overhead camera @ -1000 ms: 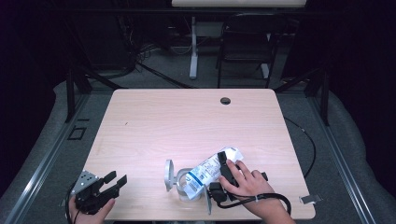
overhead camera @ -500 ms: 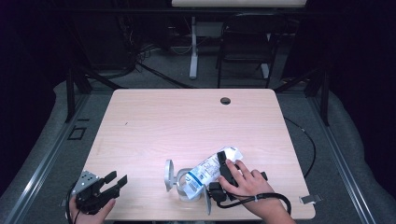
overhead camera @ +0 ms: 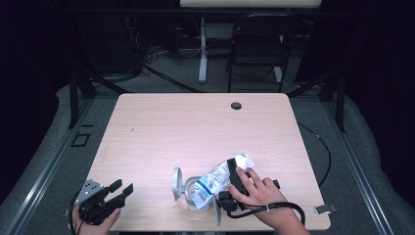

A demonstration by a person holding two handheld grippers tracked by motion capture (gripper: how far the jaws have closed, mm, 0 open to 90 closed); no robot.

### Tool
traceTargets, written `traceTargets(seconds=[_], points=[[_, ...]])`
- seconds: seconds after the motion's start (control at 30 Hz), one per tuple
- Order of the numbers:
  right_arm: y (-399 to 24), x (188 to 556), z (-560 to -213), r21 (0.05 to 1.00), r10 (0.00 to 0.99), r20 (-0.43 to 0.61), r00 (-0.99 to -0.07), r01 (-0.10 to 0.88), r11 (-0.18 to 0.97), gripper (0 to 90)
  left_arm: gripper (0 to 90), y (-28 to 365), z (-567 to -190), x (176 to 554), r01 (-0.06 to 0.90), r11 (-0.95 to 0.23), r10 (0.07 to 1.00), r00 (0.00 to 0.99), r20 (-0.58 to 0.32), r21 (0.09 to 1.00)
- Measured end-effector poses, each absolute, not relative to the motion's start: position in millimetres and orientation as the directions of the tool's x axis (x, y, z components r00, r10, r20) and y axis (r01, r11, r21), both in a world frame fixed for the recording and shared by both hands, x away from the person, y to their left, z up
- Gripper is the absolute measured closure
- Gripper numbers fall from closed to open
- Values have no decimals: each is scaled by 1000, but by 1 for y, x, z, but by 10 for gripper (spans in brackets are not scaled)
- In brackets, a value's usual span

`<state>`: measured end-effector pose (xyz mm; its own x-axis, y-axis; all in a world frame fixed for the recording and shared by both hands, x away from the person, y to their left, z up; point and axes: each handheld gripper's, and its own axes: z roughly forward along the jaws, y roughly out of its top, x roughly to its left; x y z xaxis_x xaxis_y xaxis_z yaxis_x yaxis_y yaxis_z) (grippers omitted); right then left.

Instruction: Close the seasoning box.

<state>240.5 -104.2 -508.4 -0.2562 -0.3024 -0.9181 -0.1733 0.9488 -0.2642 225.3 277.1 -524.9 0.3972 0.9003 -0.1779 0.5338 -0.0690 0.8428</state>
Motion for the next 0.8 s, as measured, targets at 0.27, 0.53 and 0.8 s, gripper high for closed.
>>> traceTargets(seconds=[0.27,0.53,0.8], points=[[-104,241,-508,-268,-307,-916,-256,-176,947,424,503,277,-525,225,534,-67,901,396,-179,843],[-104,241,-508,-266,-306,-917,-254,-180,947,424,503,277,-525,225,536,-68,901,395,-179,842],[-104,241,-508,-269,-310,-916,-253,-183,946,426,504,277,-526,225,536,-67,901,395,-180,842]])
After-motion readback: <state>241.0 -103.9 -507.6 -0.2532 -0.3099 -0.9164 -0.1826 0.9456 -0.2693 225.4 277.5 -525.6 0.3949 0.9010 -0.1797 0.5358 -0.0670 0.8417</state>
